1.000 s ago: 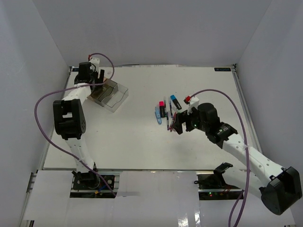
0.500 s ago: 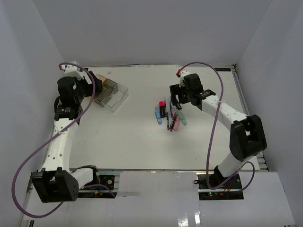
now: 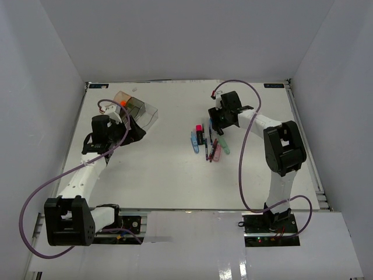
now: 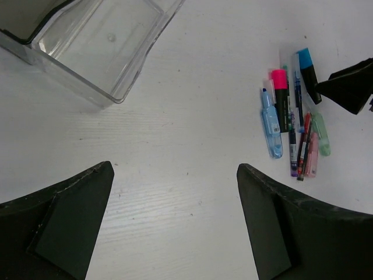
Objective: Sort the stationery into containers
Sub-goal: Pick up the pen from the center of the board.
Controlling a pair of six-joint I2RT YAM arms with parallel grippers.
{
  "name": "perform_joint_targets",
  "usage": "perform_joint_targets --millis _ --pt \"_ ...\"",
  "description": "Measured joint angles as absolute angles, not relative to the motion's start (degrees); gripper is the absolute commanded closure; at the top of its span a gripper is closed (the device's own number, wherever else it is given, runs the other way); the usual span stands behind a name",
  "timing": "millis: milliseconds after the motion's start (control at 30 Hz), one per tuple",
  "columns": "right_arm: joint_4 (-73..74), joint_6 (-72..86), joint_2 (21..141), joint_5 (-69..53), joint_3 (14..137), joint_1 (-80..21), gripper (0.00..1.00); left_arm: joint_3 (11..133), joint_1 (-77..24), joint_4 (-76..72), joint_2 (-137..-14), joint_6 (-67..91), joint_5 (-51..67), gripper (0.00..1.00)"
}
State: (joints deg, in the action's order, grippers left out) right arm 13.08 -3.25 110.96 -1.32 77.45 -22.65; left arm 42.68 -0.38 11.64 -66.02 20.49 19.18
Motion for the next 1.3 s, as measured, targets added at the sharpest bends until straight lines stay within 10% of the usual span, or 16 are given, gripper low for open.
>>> perform_joint_targets --millis 433,800,1300 --pt "11.44 -3.68 116.75 -1.67 79.4 -21.93 0.53 42.68 -0.89 11.31 -66.0 21.3 20.51 0.02" --pt "5.72 -3.42 113.67 -0.51 73.19 -19.59 0.85 42.68 -2.63 10.26 -65.98 24.49 21.8 0.02" --pt "-0.21 4.03 79.85 -0.45 53.52 -29.82 0.83 53.87 -28.58 6.87 -69.91 38.65 12.58 0.02"
